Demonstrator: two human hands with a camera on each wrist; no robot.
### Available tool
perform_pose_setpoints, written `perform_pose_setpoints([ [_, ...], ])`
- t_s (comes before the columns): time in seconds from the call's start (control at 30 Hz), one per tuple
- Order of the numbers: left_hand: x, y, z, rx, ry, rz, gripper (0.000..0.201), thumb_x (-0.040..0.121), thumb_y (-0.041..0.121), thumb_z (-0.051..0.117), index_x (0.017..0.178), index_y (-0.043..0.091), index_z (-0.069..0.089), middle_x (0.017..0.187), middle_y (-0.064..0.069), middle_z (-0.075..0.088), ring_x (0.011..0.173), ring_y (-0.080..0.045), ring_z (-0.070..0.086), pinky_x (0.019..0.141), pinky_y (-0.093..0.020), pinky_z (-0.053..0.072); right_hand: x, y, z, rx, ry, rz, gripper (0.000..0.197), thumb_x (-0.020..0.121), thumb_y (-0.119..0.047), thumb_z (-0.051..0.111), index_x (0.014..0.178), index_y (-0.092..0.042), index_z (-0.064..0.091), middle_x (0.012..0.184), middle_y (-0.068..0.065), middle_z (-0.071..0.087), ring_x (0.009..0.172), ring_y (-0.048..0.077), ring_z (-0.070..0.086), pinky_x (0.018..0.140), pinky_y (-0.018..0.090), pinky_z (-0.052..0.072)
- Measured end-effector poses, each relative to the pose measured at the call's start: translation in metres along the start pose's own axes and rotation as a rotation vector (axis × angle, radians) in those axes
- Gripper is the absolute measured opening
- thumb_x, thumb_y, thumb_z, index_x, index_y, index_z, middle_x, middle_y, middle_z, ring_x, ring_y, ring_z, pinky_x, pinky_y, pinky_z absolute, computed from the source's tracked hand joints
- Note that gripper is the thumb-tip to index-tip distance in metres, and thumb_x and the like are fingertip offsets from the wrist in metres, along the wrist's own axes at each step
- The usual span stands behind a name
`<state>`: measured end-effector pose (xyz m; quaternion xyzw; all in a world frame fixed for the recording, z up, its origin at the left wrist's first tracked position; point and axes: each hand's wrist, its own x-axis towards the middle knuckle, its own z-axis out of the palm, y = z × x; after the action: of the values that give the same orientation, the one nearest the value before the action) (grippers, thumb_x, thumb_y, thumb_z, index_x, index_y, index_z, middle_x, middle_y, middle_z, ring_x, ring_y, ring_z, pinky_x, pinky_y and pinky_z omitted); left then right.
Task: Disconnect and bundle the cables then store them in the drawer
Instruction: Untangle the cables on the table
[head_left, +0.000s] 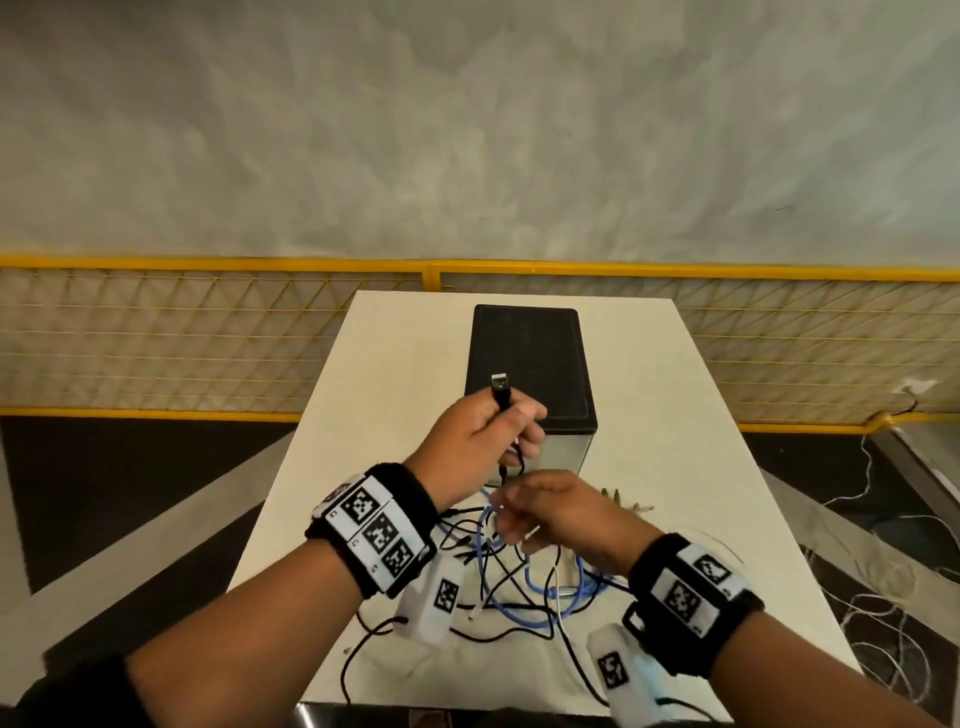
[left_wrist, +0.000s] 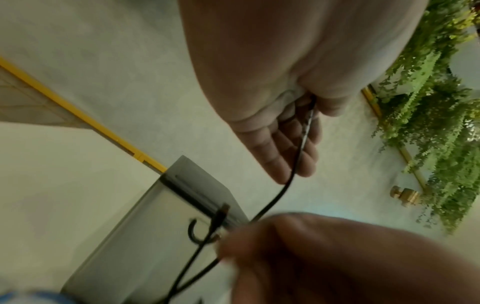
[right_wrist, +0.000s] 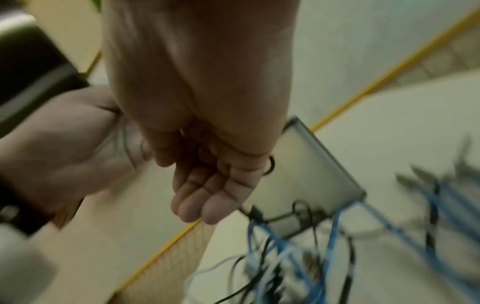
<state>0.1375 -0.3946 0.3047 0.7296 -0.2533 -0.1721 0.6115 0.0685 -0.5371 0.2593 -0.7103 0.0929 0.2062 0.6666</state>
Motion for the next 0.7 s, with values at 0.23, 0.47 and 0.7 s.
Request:
perform_pose_setpoints([
  [0.23, -0.05, -0.021, -0.009, -0.22, 0.128, -0.111, 0.034, 0.101, 0.019, 0.044, 0.07, 0.01, 0.056, 0.054, -0.01, 0.055, 0.046, -0.018, 0.052, 0.051, -0.03, 0.046, 0.03, 0.012, -0.004, 0.891, 0.001, 0.029, 0.037, 0.082, -0.011, 0.044, 0.113, -0.001, 0.061, 0.098, 0.02, 0.069, 0.088, 0.033, 0.066, 0.09, 0.048, 0.05],
  [0.47, -0.115, -0.082, -0.038, 0.03, -0.216, -0.506, 0.034, 0.086, 0.038, 0.057, 0.061, 0.017, 0.051, 0.051, -0.009, 0.043, 0.038, -0.013, 0.039, 0.041, -0.023, 0.034, 0.048, 0.016, -0.019, 0.965, 0.244, 0.101, 0.031, 0.103, -0.028, 0.04, 0.092, -0.008, 0.061, 0.077, 0.011, 0.074, 0.066, 0.021, 0.072, 0.063, 0.035, 0.062],
  [0.7, -0.105, -0.096, -0.057, 0.138, 0.028, -0.462, 0.032, 0.099, 0.026, 0.053, 0.071, 0.011, 0.057, 0.054, -0.005, 0.058, 0.05, -0.02, 0.053, 0.055, -0.033, 0.045, 0.041, 0.031, -0.011, 0.764, 0.183, 0.179, 0.028, 0.105, -0.017, 0.036, 0.097, -0.007, 0.06, 0.095, 0.017, 0.076, 0.084, 0.027, 0.075, 0.083, 0.044, 0.055],
])
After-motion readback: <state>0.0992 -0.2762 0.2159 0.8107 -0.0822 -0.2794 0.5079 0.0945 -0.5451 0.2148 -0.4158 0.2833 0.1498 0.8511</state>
